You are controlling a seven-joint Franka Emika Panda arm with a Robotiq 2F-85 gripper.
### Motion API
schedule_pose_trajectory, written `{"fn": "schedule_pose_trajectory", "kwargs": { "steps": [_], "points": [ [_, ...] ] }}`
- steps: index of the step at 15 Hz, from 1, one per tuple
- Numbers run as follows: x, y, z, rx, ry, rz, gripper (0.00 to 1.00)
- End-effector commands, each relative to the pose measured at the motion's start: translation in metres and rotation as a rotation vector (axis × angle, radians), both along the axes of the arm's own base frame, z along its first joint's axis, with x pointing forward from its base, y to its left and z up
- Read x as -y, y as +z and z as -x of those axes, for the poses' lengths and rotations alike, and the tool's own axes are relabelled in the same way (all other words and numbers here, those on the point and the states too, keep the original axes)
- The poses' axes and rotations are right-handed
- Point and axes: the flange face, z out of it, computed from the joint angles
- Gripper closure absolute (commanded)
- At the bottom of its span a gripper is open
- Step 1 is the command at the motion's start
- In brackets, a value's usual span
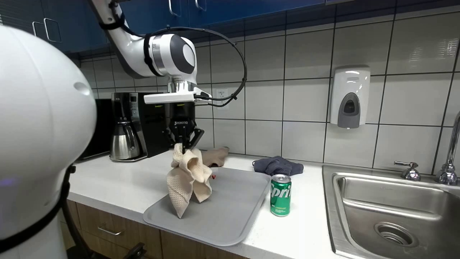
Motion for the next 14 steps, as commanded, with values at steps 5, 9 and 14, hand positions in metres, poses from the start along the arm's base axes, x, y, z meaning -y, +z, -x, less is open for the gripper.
{"fn": "schedule_pose_trajectory", "kwargs": {
  "steps": [5, 9, 14],
  "points": [
    [0.003, -0.021, -0.006, -0.031, -0.047, -0.017, 0.97],
    [0.003, -0.036, -0.009, -0.05, -0.057, -0.016, 0.97],
    [0.004, -0.049, -0.016, -0.068, -0.072, -0.017, 0.97]
  ]
}}
